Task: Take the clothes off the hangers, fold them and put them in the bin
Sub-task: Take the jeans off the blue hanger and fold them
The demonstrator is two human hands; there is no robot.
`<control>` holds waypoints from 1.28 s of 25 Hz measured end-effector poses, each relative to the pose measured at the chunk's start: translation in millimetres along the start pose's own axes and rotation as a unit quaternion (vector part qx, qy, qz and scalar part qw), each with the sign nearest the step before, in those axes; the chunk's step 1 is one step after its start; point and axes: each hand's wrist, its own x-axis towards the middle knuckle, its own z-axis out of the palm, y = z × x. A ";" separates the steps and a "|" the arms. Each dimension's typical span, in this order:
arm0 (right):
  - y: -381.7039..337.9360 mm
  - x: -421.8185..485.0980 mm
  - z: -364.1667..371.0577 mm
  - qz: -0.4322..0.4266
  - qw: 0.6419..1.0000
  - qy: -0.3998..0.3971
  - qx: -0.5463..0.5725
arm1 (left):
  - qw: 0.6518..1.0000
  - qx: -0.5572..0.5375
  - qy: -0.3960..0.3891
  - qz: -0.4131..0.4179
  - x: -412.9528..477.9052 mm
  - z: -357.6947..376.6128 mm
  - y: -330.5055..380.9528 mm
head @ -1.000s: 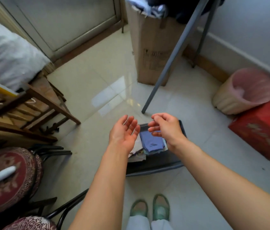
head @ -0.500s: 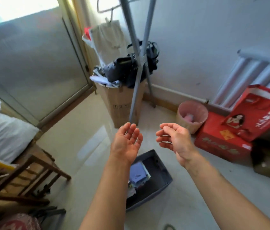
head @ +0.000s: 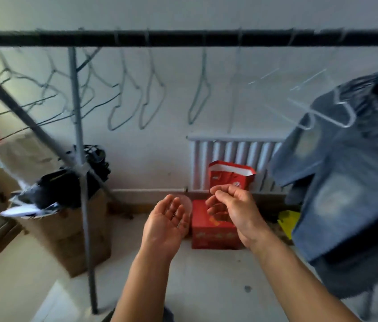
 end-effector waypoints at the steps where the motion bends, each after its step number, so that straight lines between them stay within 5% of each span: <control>1: -9.4 -0.5 -23.5 -0.010 1.000 0.012 0.001 | 1.000 0.005 -0.018 -0.013 -0.3 19.3 -16.1; 9: -61.7 -7.6 -179.8 -0.074 0.991 0.110 -0.011 | 0.988 0.069 -0.126 -0.048 -3.6 153.3 -132.2; 13: -98.7 4.5 -233.5 -0.194 0.963 0.181 -0.045 | 0.979 0.117 -0.160 -0.039 -11.4 209.4 -162.8; 15: -130.5 18.6 -260.6 -0.307 0.908 0.253 -0.127 | 0.977 0.127 -0.168 -0.026 -14.9 234.7 -171.2; 17: -165.2 32.4 -289.1 -0.359 0.813 0.344 -0.303 | 0.973 0.144 -0.178 -0.011 -17.5 254.0 -176.9; 20: -197.9 56.0 -324.2 -0.219 0.731 0.343 -0.547 | 0.967 0.170 -0.192 0.005 -18.7 270.3 -183.3; 23: -199.6 68.8 -328.2 -0.110 0.724 0.285 -0.618 | 0.966 0.174 -0.191 0.016 -20.4 275.0 -188.5; 27: -201.3 71.4 -320.1 -0.106 0.720 0.235 -0.644 | 0.967 0.176 -0.181 0.042 -24.6 272.6 -190.4; 32: -202.6 76.3 -315.0 -0.126 0.808 0.247 -0.519 | 0.938 0.245 -0.216 0.114 -35.1 270.7 -187.1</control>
